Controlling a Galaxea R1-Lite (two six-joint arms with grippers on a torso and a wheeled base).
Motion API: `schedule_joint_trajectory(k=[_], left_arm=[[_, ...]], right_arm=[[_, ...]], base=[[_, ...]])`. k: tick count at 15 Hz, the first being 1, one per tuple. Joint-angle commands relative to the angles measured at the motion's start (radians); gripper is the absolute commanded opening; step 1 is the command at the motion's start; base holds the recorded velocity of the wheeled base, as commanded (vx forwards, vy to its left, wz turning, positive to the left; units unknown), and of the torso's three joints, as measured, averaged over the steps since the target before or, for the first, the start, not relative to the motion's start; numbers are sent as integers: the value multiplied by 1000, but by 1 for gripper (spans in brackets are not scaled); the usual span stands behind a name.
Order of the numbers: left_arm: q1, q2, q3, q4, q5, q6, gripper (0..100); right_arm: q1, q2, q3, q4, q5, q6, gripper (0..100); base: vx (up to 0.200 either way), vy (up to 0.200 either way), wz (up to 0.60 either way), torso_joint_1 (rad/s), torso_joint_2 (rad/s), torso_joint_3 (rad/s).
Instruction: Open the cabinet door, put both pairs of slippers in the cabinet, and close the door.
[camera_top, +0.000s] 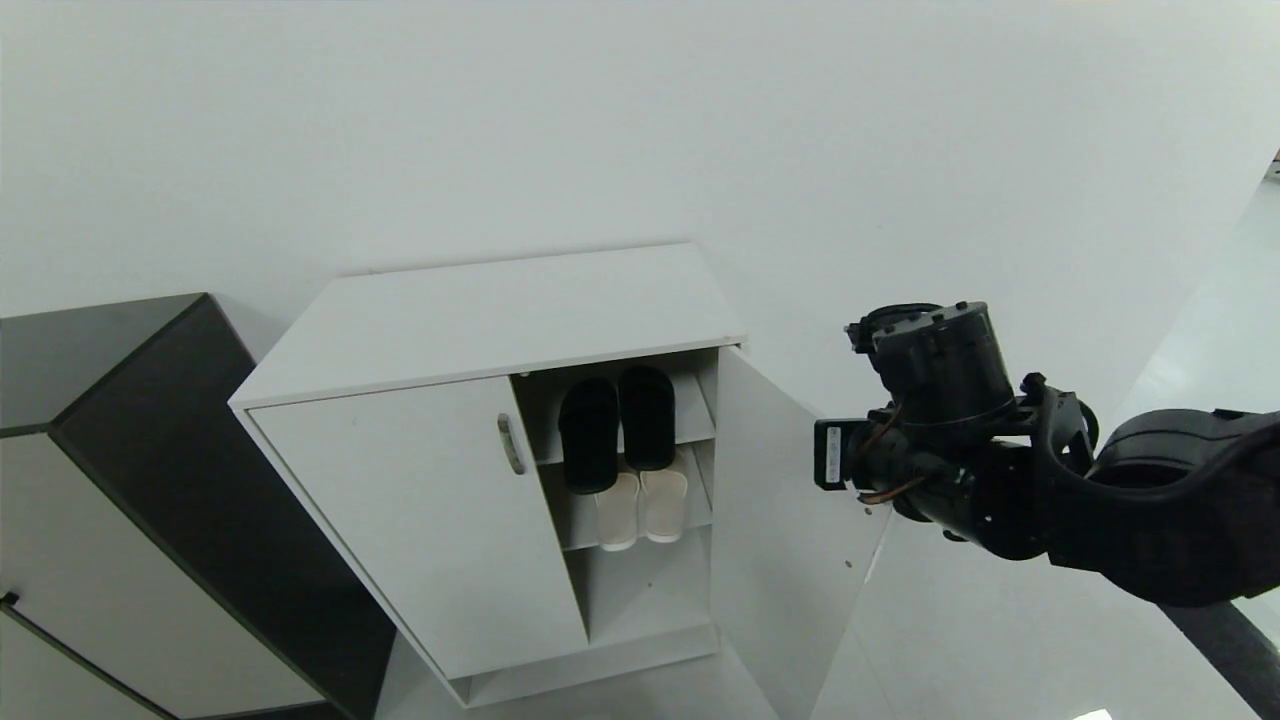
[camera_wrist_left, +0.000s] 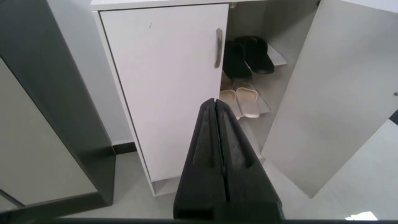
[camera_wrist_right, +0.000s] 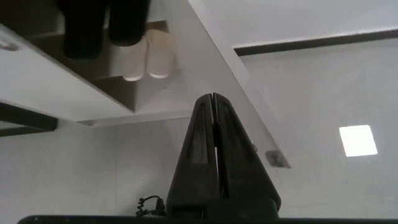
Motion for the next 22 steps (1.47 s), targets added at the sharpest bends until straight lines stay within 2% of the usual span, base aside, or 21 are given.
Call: schedule_joint_trajectory(k=[1,3,8,11,14,16,19,22], left_arm=[[0,0,0,0,0,-1,0],[0,0,0,0,0,-1,0],[0,0,0,0,0,-1,0],[0,0,0,0,0,-1,0],[0,0,0,0,0,-1,0],[0,0,0,0,0,-1,0],[0,0,0,0,0,-1,0],[0,0,0,0,0,-1,0]], right_arm=[[-20,-22,1,0,-1,0,0],[-58,10,1,-3,-1,0,0],[-69,74,0,-6,0,-1,0],[-33,73,9,-5,15,2,0],[40,62,33,-11,26,8,0],[91,41,46,-12,60,40,0],[112,-5,89,-19,183,43,0],[112,-30,181,-129,259,12,0]], base=[[0,0,0,0,0,0],[0,0,0,0,0,0],[0,0,0,0,0,0],[0,0,0,0,0,0],[0,0,0,0,0,0],[0,0,0,0,0,0],[0,0,0,0,0,0],[0,0,0,0,0,0]])
